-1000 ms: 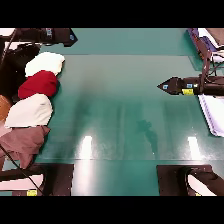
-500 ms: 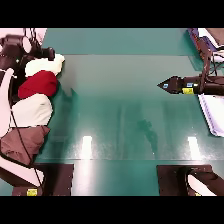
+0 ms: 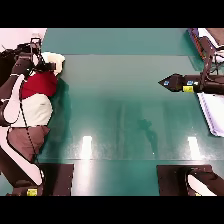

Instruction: Fold the shirts.

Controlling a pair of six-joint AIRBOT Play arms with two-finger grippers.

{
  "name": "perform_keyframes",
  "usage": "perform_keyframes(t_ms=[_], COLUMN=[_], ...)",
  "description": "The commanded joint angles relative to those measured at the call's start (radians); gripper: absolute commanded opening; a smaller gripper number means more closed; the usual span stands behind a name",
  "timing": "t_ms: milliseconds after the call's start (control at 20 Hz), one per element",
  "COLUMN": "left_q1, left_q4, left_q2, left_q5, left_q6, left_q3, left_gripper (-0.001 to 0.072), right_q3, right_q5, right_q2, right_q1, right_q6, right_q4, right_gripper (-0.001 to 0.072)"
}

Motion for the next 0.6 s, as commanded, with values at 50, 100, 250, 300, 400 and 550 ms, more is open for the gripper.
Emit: perform_keyframes(t_ms=[50, 100, 250, 300, 400, 550], left_q1=[0.004, 0.004, 0.004, 0.004, -0.004, -0.06], left_q4=[0.0, -0.002, -0.023, -0.033, -0.072, -0.135], left_q2=[0.0, 0.014, 0.102, 0.144, 0.261, 0.491], left_q5=[-0.036, -0.071, -0.138, -0.148, -0.167, -0.253], left_q6=[0.002, 0.002, 0.002, 0.002, 0.006, 0.112], left_q3=[0.063, 0.093, 0.183, 0.213, 0.266, 0.27], left_gripper=[0.0035, 0.0027, 0.0027, 0.0026, 0.0027, 0.0026], right_q3=[0.001, 0.001, 0.001, 0.001, 0.001, 0.001], right_q5=[-0.003, -0.005, -0.071, -0.12, -0.229, -0.364], right_q2=[-0.026, -0.033, -0.019, 0.003, 0.068, 0.174], right_q1=[0.002, 0.002, 0.002, 0.002, 0.0, 0.0], right_q6=[0.0, 0.0, 0.0, 0.0, 0.0, 0.0], right_q4=[0.004, 0.009, 0.012, 0.011, 0.001, -0.032], right_gripper=[0.0015, 0.0015, 0.0015, 0.0015, 0.0015, 0.0015])
